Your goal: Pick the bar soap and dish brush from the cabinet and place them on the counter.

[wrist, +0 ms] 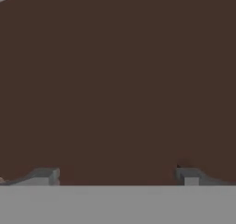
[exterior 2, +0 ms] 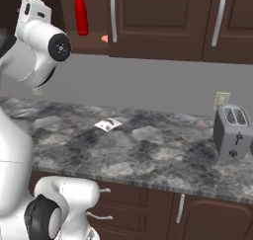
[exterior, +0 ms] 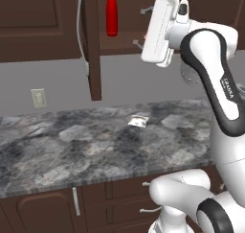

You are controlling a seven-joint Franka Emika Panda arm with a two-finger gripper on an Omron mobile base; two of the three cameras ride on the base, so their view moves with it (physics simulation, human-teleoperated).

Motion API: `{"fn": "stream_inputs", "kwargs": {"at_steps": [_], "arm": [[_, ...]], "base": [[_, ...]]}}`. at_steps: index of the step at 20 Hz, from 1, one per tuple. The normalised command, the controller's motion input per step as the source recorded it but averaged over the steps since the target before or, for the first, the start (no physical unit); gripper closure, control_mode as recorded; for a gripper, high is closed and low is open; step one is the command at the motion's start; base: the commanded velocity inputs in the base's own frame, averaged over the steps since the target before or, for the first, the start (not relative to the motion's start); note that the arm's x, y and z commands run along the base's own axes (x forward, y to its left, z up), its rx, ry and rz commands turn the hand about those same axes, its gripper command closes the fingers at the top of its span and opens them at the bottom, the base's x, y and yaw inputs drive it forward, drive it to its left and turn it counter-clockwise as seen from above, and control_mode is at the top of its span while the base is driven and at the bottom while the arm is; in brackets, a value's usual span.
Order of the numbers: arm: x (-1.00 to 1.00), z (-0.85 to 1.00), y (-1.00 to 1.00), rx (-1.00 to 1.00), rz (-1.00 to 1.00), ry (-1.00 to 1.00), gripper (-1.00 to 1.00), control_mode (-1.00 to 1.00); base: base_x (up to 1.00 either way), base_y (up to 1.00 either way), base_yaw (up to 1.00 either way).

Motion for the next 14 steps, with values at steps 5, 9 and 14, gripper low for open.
{"fn": "stream_inputs", "kwargs": {"at_steps": [5, 9, 14], "arm": [[-0.07, 0.03, -0.46, 0.25, -0.29, 0.13, -1.0, -1.0], [-0.07, 0.0, -0.42, 0.27, -0.23, 0.16, -1.0, -1.0], [0.01, 0.03, -0.47, 0.28, -0.18, 0.17, -1.0, -1.0]], "base": [[0.0, 0.0, 0.0], [0.0, 0.0, 0.0], [0.0, 0.0, 0.0]]}}
